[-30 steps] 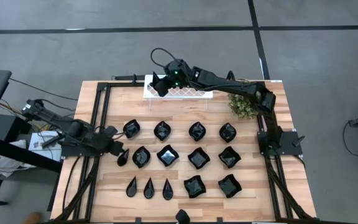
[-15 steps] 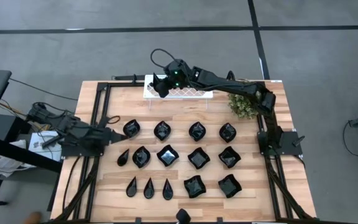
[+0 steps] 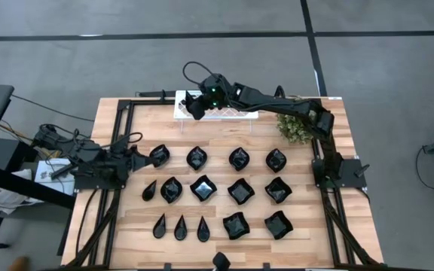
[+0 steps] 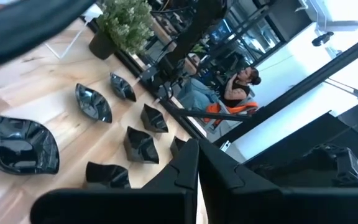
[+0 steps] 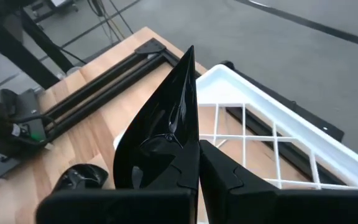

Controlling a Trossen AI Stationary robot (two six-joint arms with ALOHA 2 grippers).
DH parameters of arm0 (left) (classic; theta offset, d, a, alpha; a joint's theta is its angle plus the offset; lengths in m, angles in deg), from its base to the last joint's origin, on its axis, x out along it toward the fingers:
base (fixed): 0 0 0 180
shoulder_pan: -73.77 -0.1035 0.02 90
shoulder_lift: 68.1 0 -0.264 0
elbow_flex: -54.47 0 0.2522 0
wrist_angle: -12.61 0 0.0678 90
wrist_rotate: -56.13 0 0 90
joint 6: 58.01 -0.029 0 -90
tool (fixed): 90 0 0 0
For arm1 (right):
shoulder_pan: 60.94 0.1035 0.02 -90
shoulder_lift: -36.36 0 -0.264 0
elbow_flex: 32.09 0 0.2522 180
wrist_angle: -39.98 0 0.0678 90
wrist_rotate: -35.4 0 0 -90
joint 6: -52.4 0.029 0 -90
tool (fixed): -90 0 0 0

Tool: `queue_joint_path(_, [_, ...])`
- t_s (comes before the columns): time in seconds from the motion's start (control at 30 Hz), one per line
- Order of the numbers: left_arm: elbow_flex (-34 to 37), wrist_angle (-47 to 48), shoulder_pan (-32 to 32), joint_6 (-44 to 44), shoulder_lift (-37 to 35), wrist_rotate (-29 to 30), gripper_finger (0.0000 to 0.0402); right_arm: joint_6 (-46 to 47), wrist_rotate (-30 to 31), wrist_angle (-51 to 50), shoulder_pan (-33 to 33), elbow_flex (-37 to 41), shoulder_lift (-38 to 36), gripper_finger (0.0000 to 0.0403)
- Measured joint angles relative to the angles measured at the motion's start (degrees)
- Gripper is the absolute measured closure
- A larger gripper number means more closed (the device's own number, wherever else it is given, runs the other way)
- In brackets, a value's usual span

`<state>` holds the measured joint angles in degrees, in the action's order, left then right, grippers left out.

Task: Pick & Place Mini shaped plates
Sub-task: Put the black drop shaped plate on the shelf

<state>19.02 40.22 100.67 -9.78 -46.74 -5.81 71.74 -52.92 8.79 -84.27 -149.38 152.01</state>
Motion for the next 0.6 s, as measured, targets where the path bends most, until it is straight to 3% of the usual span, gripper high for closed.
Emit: queue_joint_path(0.6, [0.00, -1.88, 0.00, -1.50, 0.07, 1.08, 0.0390, -0.67, -1.68, 3.12, 0.44, -0.15, 3.72, 0.0403])
